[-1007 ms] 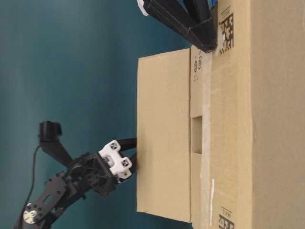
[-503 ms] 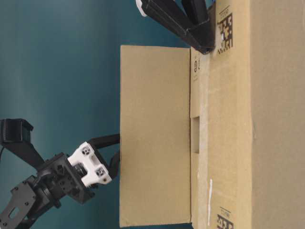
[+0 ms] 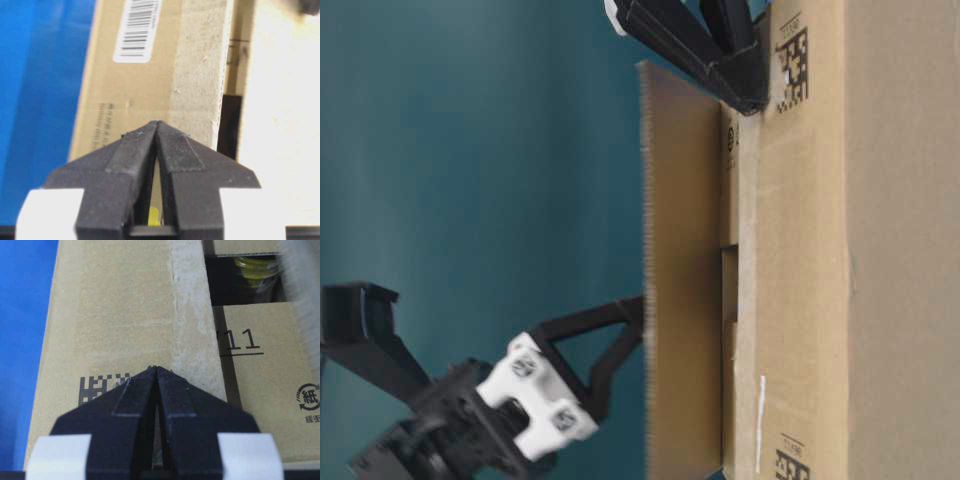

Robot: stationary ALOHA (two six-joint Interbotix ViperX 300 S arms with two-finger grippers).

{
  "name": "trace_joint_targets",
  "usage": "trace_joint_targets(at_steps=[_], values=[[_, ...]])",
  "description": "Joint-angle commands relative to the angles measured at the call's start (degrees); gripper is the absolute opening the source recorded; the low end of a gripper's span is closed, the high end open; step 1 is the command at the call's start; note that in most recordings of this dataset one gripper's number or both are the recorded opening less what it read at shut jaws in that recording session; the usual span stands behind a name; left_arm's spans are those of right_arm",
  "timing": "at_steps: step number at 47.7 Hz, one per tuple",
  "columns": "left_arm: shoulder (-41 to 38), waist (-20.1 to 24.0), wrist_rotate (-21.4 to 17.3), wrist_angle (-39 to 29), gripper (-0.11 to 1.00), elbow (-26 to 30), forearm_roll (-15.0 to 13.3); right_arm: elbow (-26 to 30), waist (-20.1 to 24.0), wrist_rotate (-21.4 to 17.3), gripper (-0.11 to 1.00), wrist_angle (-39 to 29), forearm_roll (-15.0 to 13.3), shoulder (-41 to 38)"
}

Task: Close the cardboard box.
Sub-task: 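Fold the back flap forward with the left gripper onto the front flap, then press both grippers along the closed seam from left and right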

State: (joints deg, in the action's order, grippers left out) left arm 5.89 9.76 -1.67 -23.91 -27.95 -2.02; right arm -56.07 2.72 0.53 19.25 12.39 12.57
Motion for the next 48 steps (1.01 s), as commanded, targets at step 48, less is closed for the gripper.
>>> trace_joint_targets(at_steps=[48], values=[[1.8, -1.5, 7.6, 16.7, 0.00, -12.2, -0.1, 0.4, -5.7, 0.1, 0.00, 0.4, -0.1, -1.0]])
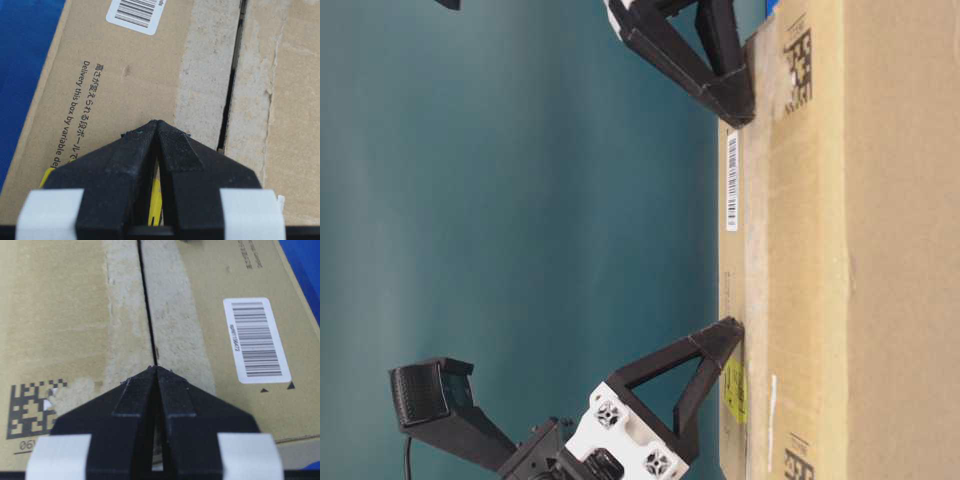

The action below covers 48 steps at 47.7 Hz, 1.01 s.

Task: Close the cardboard box.
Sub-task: 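Press both grippers along the closed seam from left and right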

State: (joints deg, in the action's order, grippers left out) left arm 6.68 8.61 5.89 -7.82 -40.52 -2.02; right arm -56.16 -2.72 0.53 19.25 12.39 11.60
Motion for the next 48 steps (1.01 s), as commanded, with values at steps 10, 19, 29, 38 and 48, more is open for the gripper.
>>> trace_joint_targets(at_steps=[10, 19, 29, 38, 48], values=[[1.2, -0.9, 0.1, 2.4, 0.00, 0.0, -0.1, 0.4, -0.4, 0.1, 0.00, 0.8, -0.1, -1.3], [3.1, -1.4, 0.1, 7.6, 0.00, -2.7, -0.1, 0.4, -0.4, 0.1, 0.00, 0.8, 0.0, -1.4], [7.6, -1.7, -0.3, 19.0, 0.00, -9.3, -0.1, 0.4, -0.4, 0.1, 0.00, 0.8, 0.0, -1.4], [10.7, -2.9, -0.7, 31.9, 0.00, -16.3, -0.1, 0.4, -0.3, 0.1, 0.00, 0.9, 0.0, -1.4], [10.5, -4.3, -1.0, 43.9, 0.00, -22.4, -0.1, 0.4, -0.3, 0.1, 0.00, 1.1, 0.0, -1.4]])
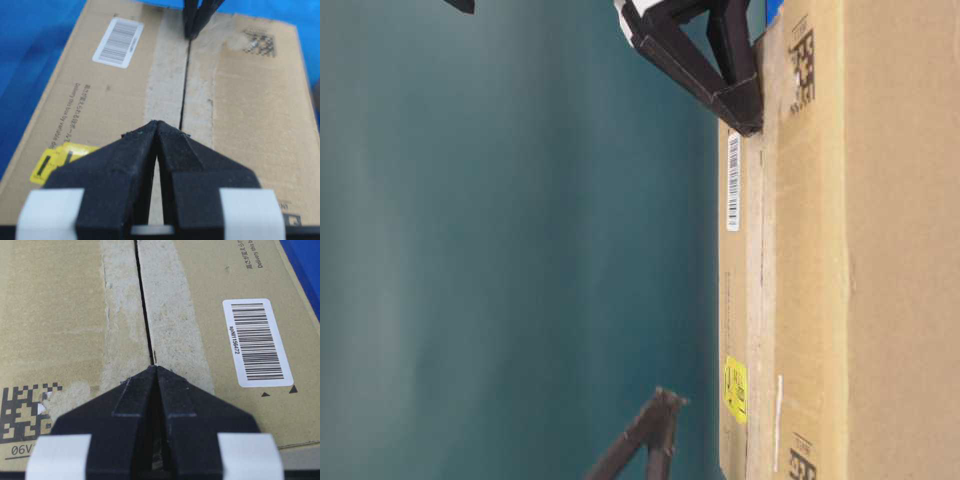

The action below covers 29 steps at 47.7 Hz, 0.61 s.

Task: Close the cardboard box.
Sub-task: 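Press both grippers along the closed seam from left and right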

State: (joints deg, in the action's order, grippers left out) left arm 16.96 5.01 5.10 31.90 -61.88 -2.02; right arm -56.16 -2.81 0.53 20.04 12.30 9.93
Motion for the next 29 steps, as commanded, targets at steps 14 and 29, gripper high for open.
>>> trace_joint_targets(at_steps=[14, 29], values=[[-4.1, -2.8, -0.3, 13.8, 0.00, -5.9, 0.0, 0.4, -0.2, 0.1, 0.00, 0.5, 0.1, 0.3], [-7.2, -3.0, -0.3, 14.1, 0.00, -6.5, 0.0, 0.4, -0.2, -0.1, 0.00, 0.5, 0.1, 0.3]])
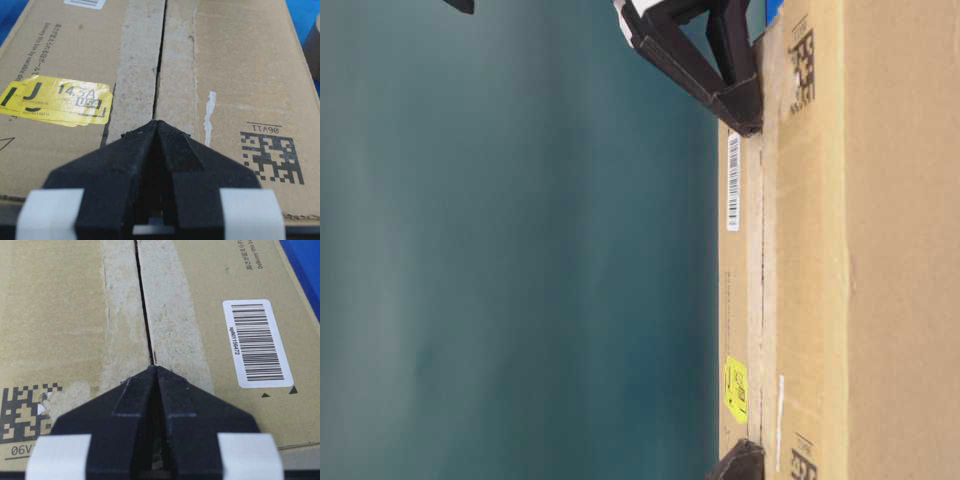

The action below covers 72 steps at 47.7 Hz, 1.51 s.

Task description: Close the cardboard box.

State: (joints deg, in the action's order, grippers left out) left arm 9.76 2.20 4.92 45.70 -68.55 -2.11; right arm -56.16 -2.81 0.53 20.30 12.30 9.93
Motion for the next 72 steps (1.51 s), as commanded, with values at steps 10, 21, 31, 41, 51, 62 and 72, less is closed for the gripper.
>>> trace_joint_targets(at_steps=[10, 21, 31, 41, 51, 62, 72], values=[[-0.1, -0.2, -0.1, 0.0, 0.00, 0.1, 0.1, 0.4, -0.2, -0.1, 0.00, 0.4, 0.0, 0.3], [-0.1, -0.2, -0.1, 0.0, 0.00, 0.2, 0.1, 0.4, -0.2, -0.1, 0.00, 0.3, 0.1, 0.3], [-0.1, -0.2, -0.1, -0.2, 0.00, 0.3, 0.0, 0.4, -0.2, -0.1, 0.00, 0.4, 0.1, 0.3], [-0.4, -0.3, 0.0, -0.6, 0.00, 0.5, 0.0, 0.4, -0.2, -0.1, 0.00, 0.3, 0.1, 0.3], [-0.4, -0.2, 0.0, -1.0, 0.00, 0.8, 0.0, 0.4, -0.2, -0.1, 0.00, 0.3, 0.1, 0.3], [-0.4, -0.2, 0.0, -1.1, 0.00, 0.8, 0.0, 0.4, -0.1, -0.1, 0.00, 0.3, 0.1, 0.3], [-0.4, -0.2, 0.1, -1.1, 0.00, 0.8, 0.0, 0.4, -0.2, -0.1, 0.00, 0.2, 0.1, 0.3]])
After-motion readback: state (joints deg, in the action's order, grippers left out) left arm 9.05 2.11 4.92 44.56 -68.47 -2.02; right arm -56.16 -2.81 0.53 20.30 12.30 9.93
